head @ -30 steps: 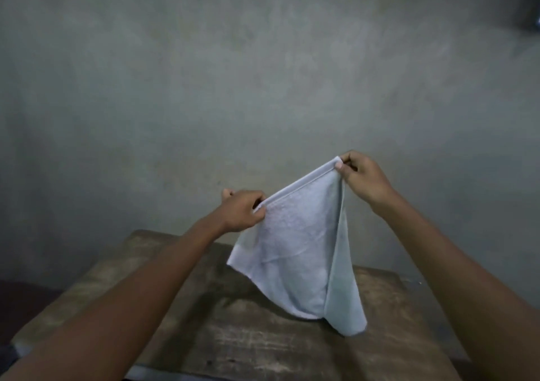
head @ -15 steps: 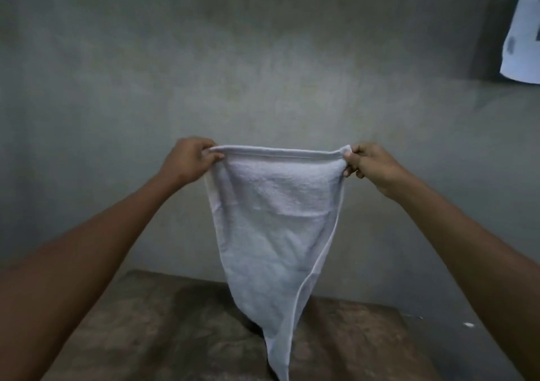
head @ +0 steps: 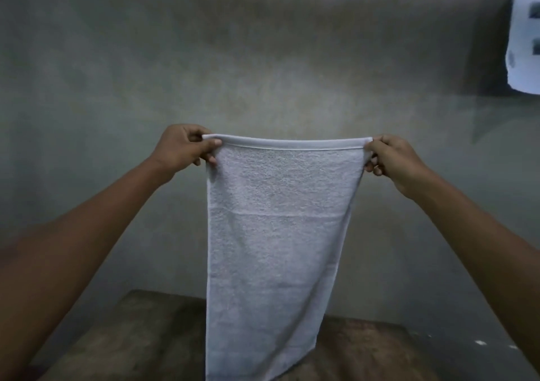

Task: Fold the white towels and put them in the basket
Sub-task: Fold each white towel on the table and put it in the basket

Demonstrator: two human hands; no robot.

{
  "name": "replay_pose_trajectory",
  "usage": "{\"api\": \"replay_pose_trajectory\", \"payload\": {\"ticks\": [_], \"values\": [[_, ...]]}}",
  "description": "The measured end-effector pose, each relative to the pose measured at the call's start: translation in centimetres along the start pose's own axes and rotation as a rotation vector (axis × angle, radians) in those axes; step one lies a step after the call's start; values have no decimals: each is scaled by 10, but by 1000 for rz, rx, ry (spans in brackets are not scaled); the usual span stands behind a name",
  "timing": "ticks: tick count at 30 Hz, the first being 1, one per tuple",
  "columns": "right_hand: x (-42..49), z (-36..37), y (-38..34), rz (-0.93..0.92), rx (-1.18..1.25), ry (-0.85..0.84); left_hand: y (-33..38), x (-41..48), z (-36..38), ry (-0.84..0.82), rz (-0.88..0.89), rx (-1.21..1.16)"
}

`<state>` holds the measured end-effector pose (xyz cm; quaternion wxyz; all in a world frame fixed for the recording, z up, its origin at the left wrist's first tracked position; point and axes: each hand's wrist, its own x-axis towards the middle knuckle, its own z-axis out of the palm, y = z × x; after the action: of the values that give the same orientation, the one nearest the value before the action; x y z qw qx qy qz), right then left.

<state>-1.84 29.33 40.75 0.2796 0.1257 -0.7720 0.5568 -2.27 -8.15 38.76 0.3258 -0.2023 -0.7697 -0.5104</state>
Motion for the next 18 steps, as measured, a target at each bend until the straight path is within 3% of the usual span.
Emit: {"api": "replay_pose_trajectory", "payload": {"ticks": [7,12,18], "values": [[3,-16,-25,68,180,35,29,14,-9,-22,-153,-320],[17,-12,-8,114,91,-22,20,23,6,-46,-248,-254],[20,8,71,279,190,-93,-52,11,47,-54,-311,-243]]}}
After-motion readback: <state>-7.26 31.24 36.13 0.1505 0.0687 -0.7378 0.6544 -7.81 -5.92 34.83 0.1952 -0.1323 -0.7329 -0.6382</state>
